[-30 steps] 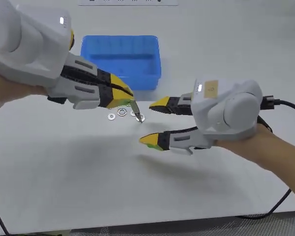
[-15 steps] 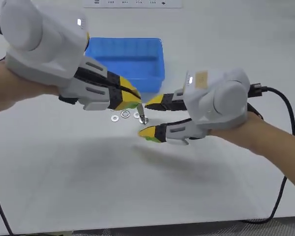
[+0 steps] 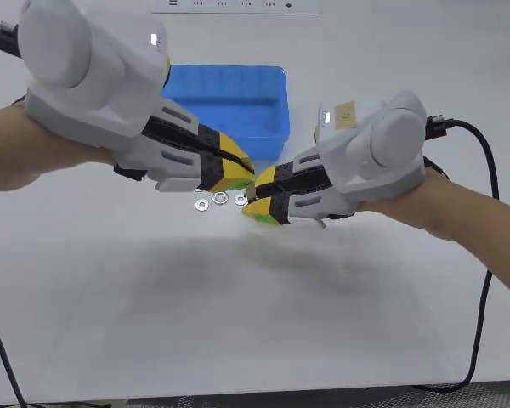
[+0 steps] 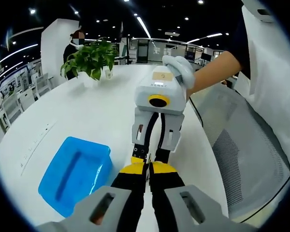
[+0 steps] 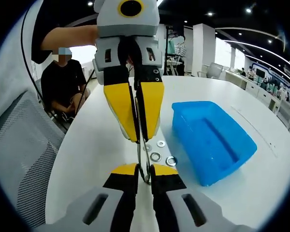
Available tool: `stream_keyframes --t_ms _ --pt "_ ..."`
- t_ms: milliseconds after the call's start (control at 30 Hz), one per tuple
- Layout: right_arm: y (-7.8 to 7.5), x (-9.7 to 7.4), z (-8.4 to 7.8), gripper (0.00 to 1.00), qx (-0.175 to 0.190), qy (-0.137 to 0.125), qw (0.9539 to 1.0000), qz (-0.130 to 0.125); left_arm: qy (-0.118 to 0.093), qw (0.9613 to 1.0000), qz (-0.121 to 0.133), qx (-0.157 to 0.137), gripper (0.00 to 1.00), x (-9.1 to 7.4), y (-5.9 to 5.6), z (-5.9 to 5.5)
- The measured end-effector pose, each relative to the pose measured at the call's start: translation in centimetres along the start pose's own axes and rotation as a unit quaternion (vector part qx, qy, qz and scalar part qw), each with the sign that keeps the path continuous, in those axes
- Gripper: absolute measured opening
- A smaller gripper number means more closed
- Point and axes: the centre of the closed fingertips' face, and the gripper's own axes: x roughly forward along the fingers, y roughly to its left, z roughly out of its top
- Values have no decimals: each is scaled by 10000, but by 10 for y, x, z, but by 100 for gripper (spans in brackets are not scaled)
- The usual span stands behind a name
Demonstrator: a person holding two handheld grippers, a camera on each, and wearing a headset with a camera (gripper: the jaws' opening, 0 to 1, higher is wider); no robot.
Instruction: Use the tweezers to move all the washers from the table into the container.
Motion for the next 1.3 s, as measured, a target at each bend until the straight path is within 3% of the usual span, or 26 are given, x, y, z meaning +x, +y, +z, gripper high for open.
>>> stream_keyframes --t_ms 267,367,467,633,733,900,933,1033,1133,1233,1300 --pt "0 -1 0 8 -149 -13 9999 -9 -43 10000 89 12 7 -1 5 -1" --pt "2 -1 0 8 -90 -147 9998 -42 -185 9996 177 -84 7 -2 5 3" --pt "3 -1 1 8 -128 -147 9998 -80 -333 9990 269 -138 15 -5 5 7" --pt "2 -1 3 8 -142 -128 9997 -117 -350 9983 414 -196 18 -12 4 4" --pt "2 -3 7 8 -137 -189 9996 -158 -706 9952 484 -481 21 -19 1 12" --pt "3 -8 11 8 -343 -62 9992 -185 -842 9913 854 -539 27 -31 -2 10" --pt "4 -10 12 8 -332 -76 9993 -179 -968 9897 918 -516 28 -35 -3 11" --pt "4 -15 18 8 -364 -119 9991 -208 -1453 9810 921 -897 29 -44 -12 20" --pt "4 -20 24 9 -382 -149 9989 -239 -1462 9795 1105 -832 36 -51 -14 15" --pt "1 -27 35 9 -458 -194 9984 -269 -1588 9723 1417 -966 43 -65 -11 2" --pt "-2 -32 44 9 -514 -253 9979 -317 -1589 9701 1525 -1020 47 -70 -13 -3"
